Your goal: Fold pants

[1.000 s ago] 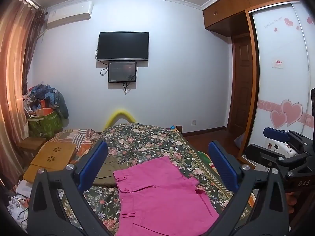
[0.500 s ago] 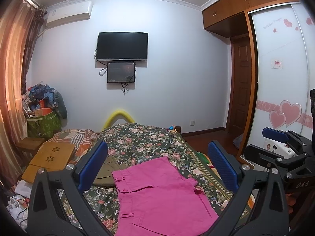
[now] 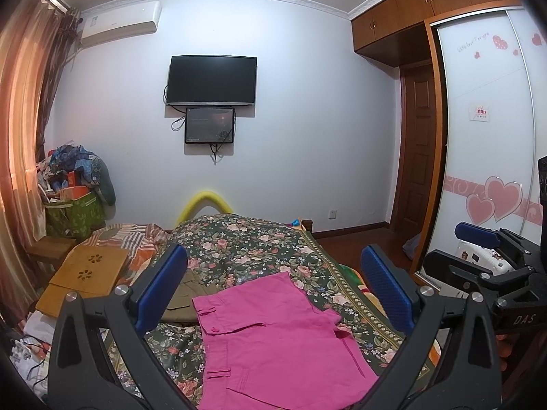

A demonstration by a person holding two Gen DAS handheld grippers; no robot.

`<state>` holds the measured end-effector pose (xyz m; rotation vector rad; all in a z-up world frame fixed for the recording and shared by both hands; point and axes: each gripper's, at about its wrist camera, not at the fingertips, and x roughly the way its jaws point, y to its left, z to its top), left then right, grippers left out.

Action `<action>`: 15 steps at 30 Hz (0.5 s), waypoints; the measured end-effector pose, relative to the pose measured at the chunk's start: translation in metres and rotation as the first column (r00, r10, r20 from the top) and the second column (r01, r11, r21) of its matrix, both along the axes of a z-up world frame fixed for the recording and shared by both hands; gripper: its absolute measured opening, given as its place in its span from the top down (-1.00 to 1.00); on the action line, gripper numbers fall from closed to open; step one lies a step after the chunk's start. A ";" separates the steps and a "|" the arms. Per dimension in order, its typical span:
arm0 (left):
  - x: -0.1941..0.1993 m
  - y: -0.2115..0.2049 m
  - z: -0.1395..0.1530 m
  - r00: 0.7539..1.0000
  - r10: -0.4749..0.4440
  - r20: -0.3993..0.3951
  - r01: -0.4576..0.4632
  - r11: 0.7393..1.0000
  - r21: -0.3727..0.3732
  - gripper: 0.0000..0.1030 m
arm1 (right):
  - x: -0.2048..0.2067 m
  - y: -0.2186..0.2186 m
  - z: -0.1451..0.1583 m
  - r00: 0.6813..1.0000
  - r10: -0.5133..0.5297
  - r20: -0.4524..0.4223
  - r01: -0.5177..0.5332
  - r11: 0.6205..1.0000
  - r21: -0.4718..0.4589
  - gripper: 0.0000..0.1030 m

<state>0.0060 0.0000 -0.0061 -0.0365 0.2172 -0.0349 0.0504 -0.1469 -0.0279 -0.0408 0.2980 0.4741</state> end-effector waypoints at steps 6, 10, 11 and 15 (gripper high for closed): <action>0.000 0.001 0.000 1.000 -0.001 0.000 0.001 1.000 -0.001 -1.00 | -0.001 0.000 0.000 1.000 -0.001 0.003 0.001 1.000 0.001 -0.99; -0.001 0.001 -0.001 1.000 -0.002 0.000 0.002 1.000 -0.004 -1.00 | -0.001 0.000 0.000 1.000 0.000 -0.001 0.000 1.000 0.005 -0.99; -0.001 0.001 -0.001 1.000 -0.003 0.000 0.003 1.000 -0.003 -1.00 | -0.001 0.000 0.000 1.000 0.001 -0.002 -0.001 1.000 0.006 -0.99; -0.001 0.001 -0.001 1.000 -0.002 0.001 0.002 1.000 -0.007 -1.00 | 0.000 -0.001 0.001 1.000 0.000 0.000 0.000 1.000 0.009 -0.99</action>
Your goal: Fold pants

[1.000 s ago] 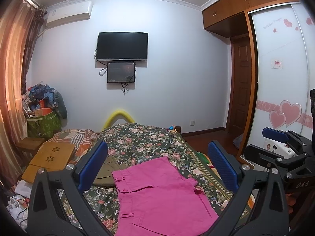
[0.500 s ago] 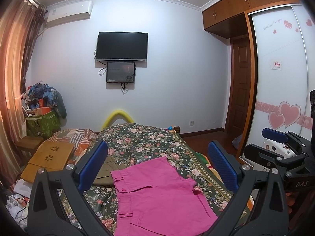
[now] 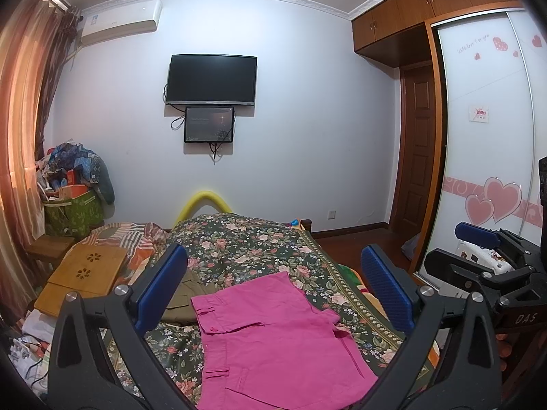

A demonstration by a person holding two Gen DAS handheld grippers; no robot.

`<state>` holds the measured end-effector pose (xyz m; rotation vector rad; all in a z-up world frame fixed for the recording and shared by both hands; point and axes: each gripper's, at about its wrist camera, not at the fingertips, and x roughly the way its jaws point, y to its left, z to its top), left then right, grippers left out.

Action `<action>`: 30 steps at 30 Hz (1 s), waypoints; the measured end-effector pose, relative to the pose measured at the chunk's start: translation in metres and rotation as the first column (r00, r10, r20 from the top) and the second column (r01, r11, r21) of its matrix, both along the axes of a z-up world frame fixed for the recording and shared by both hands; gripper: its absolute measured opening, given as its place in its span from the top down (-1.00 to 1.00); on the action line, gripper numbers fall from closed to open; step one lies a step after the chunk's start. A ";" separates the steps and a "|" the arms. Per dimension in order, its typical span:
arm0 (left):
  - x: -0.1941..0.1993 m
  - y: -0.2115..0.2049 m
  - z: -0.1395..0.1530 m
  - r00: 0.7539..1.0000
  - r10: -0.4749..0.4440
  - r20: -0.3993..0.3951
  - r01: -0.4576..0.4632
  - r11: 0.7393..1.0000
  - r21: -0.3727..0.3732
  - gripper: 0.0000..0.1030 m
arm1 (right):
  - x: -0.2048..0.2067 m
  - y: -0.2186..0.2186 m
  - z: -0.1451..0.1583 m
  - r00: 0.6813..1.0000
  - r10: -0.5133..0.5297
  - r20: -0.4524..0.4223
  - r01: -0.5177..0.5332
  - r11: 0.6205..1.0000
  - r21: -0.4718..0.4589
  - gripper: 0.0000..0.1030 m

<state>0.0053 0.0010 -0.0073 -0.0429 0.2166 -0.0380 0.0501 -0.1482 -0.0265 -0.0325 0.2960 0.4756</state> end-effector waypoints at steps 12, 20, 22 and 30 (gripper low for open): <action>0.002 0.001 -0.001 1.000 0.000 -0.006 0.000 1.000 -0.010 -1.00 | -0.001 0.001 -0.001 1.000 0.002 0.001 -0.002 1.000 0.001 -0.99; 0.003 0.003 -0.001 1.000 -0.006 -0.009 0.006 1.000 -0.011 -1.00 | 0.002 0.001 -0.002 1.000 0.005 -0.005 -0.005 1.000 -0.001 -0.99; 0.003 0.003 -0.001 1.000 -0.009 -0.009 0.008 1.000 -0.011 -1.00 | 0.002 0.001 -0.003 1.000 0.006 -0.005 -0.006 1.000 -0.003 -0.99; 0.009 0.009 -0.006 1.000 -0.012 -0.023 0.012 1.000 0.001 -1.00 | 0.008 0.004 -0.007 1.000 0.014 -0.017 -0.014 1.000 -0.014 -0.99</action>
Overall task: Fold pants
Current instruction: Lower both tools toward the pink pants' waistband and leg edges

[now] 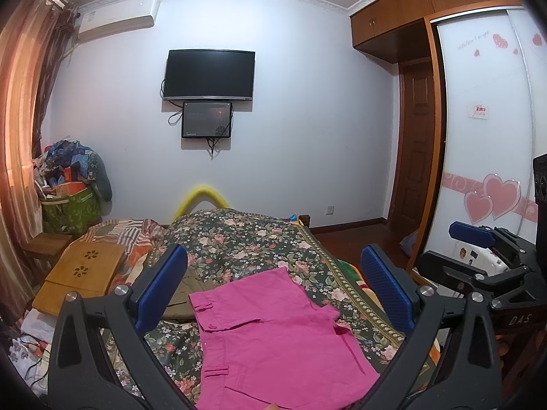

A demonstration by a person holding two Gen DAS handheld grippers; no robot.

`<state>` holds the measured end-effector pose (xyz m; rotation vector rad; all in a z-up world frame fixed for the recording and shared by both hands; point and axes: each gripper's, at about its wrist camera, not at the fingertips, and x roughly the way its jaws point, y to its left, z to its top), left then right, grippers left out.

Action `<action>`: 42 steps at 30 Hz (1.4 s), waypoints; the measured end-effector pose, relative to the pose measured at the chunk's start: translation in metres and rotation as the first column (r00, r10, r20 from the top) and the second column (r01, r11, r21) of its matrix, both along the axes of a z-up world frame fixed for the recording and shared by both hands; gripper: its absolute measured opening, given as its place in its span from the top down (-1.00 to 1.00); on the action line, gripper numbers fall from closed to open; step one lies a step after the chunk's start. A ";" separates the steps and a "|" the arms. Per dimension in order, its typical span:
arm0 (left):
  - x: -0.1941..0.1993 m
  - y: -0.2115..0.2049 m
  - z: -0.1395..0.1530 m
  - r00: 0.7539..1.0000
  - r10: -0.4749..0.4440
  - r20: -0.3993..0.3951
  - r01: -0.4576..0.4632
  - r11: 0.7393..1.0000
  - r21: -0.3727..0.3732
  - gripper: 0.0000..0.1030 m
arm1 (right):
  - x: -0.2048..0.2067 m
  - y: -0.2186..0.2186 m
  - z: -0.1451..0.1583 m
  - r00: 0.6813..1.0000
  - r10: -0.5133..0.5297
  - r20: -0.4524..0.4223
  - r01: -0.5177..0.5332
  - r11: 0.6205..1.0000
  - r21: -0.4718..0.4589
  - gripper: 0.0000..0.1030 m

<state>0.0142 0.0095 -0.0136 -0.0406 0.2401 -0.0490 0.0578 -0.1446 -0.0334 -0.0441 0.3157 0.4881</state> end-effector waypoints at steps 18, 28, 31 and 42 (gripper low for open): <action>0.085 0.061 -0.079 0.979 0.065 -0.194 -0.044 0.993 0.109 -1.00 | 0.083 -0.028 -0.091 0.970 -0.074 -0.231 0.050 0.993 -0.105 -0.98; 0.155 0.109 -0.174 0.888 0.117 -0.444 -0.093 0.993 0.077 -0.70 | 0.127 -0.034 -0.151 0.894 -0.053 -0.444 0.005 0.994 -0.109 -0.47; 0.170 0.117 -0.199 0.852 0.095 -0.515 -0.088 0.995 0.038 -0.54 | 0.139 -0.029 -0.171 0.859 -0.030 -0.510 -0.028 0.994 -0.106 -0.23; 0.199 0.117 -0.268 0.736 -0.018 -0.677 -0.035 0.997 -0.064 -0.09 | 0.166 -0.005 -0.225 0.761 0.049 -0.647 -0.142 0.986 -0.092 0.07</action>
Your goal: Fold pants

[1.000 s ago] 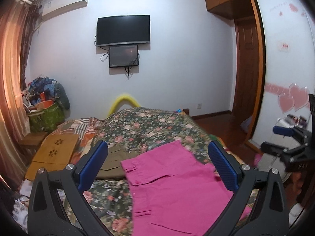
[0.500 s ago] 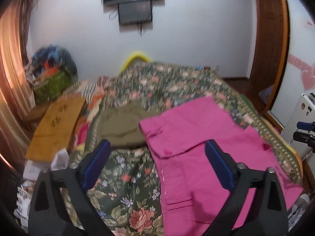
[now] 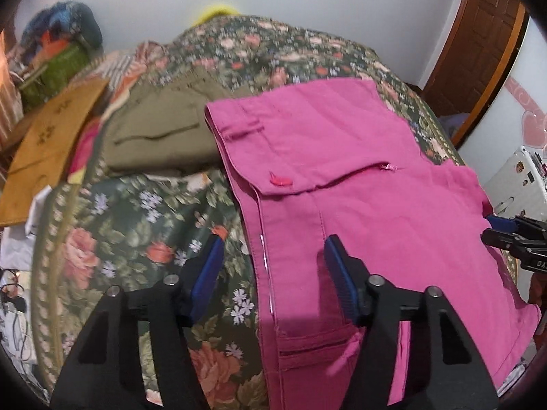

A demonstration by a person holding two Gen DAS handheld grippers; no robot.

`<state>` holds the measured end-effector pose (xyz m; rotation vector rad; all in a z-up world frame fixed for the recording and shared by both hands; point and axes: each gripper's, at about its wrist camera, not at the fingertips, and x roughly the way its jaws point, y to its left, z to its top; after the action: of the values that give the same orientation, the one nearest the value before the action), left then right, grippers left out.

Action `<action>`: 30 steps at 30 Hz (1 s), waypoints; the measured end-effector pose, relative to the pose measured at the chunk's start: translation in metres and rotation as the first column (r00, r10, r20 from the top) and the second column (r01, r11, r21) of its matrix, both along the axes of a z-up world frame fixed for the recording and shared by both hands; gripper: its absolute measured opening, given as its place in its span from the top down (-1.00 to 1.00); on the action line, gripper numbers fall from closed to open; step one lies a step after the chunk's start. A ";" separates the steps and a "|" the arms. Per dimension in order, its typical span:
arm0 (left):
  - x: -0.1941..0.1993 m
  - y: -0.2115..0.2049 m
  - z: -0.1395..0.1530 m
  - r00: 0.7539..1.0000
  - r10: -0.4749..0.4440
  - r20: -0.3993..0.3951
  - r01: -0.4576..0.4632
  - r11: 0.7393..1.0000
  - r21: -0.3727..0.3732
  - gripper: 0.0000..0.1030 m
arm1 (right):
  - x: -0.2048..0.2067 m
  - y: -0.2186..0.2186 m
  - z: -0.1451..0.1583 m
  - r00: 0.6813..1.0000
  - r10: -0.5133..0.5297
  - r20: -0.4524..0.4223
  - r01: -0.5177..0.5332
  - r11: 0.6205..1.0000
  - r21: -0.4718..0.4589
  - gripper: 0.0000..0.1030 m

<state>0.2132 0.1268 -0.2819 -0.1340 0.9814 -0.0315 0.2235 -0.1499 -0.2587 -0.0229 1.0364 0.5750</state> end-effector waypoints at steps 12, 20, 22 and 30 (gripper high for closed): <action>0.016 0.001 -0.014 0.997 -0.045 -0.056 0.038 0.993 -0.114 0.32 | 0.019 -0.001 -0.013 0.999 0.005 -0.054 -0.001 0.998 0.064 0.30; 0.010 -0.001 -0.007 0.999 -0.043 -0.025 0.042 0.998 -0.055 0.97 | 0.021 -0.002 -0.010 0.998 0.010 -0.055 -0.003 0.993 0.120 0.84; 0.005 -0.009 -0.002 0.998 -0.061 -0.014 0.061 0.998 -0.025 0.97 | 0.016 0.000 -0.005 1.000 0.016 -0.025 -0.012 0.993 0.120 0.85; -0.015 -0.028 0.013 0.992 -0.126 -0.002 0.126 0.992 0.004 1.00 | 0.003 -0.012 0.010 1.000 0.009 0.002 -0.009 0.989 0.146 0.87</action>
<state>0.1985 0.0993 -0.2684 -0.0678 0.9903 -0.1451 0.2267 -0.1617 -0.2492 0.1007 0.9910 0.6577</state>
